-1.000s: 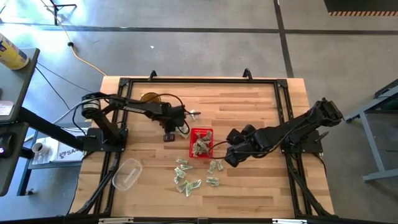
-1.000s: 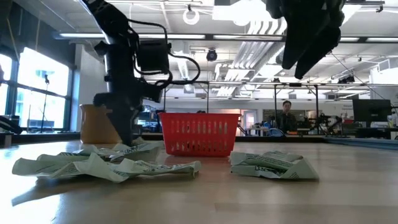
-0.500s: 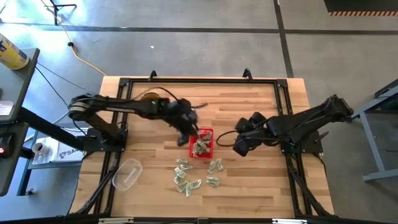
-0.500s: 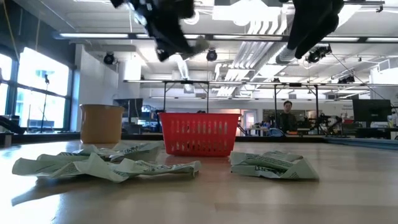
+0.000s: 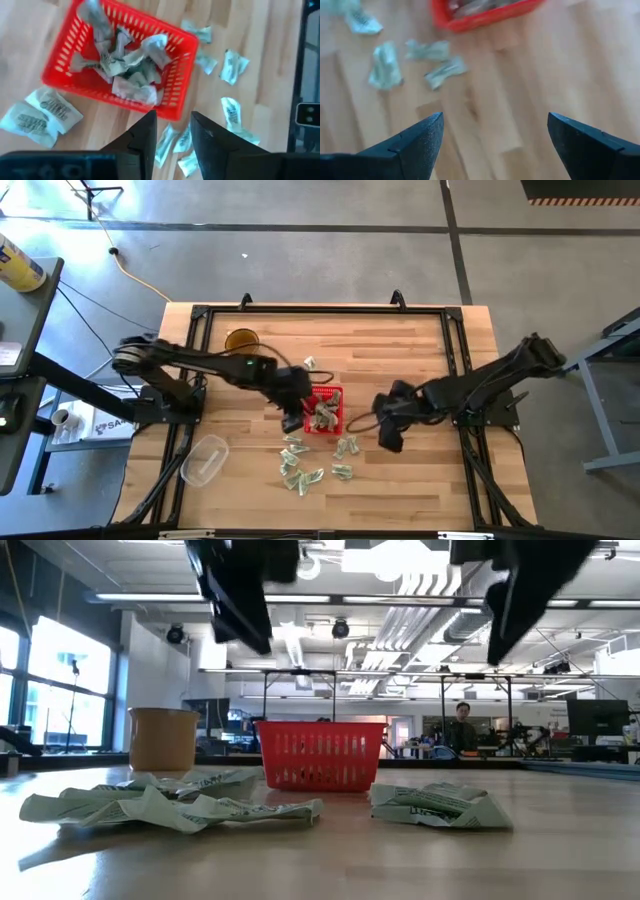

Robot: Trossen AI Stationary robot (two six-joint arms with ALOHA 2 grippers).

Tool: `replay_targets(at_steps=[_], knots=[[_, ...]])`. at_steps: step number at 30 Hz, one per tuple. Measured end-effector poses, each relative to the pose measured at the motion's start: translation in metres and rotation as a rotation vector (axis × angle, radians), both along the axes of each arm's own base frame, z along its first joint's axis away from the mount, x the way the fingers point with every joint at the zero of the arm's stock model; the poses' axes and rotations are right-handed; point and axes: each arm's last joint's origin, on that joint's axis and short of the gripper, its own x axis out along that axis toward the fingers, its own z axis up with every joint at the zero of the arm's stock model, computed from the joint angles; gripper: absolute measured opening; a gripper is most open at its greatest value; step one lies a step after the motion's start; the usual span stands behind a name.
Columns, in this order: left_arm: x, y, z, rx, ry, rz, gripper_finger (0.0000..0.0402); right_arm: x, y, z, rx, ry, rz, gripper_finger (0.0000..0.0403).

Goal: Pick and place Stevia / Truvia into bins
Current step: Put the white stevia packet into the red basket

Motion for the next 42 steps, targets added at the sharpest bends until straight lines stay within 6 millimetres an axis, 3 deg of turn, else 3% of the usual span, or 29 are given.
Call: replay_targets(at_steps=[6,14,20,24,29,32,33,35,39,42], knots=[[-0.041,-0.021,0.022,0.124,0.071,0.104,0.0145,0.016,0.031,-0.04,0.02,-0.147,0.11,0.0346],[-0.074,-0.037,0.027,0.286,0.175,0.153,0.0147,0.055,0.047,-0.092,0.036,-0.062,-0.134,0.0346],[-0.08,-0.034,0.026,0.353,0.197,0.133,0.0147,0.073,0.053,-0.109,-0.008,-0.012,-0.279,0.0336],[-0.088,-0.031,0.019,0.391,0.221,0.102,0.0147,0.07,0.043,-0.115,0.02,0.055,-0.395,0.0275],[-0.104,-0.026,0.008,0.401,0.246,0.094,0.0147,0.067,0.031,-0.123,0.096,0.131,-0.376,0.013],[-0.112,-0.024,0.004,0.387,0.249,0.11,0.0147,0.07,0.023,-0.116,0.172,0.166,-0.351,0.0032],[-0.115,-0.023,0.003,0.38,0.244,0.119,0.0147,0.07,0.02,-0.111,0.172,0.168,-0.343,0.0017],[-0.121,-0.022,-0.001,0.369,0.25,0.141,0.0147,0.068,0.012,-0.091,0.145,0.154,-0.366,0.0021],[-0.128,-0.022,-0.012,0.258,0.234,0.176,0.0147,0.078,-0.006,-0.025,0.123,-0.095,-0.363,0.0033],[-0.126,-0.025,-0.03,0.108,0.18,0.205,0.0147,0.09,-0.018,0.001,0.1,-0.218,-0.305,0.004]])
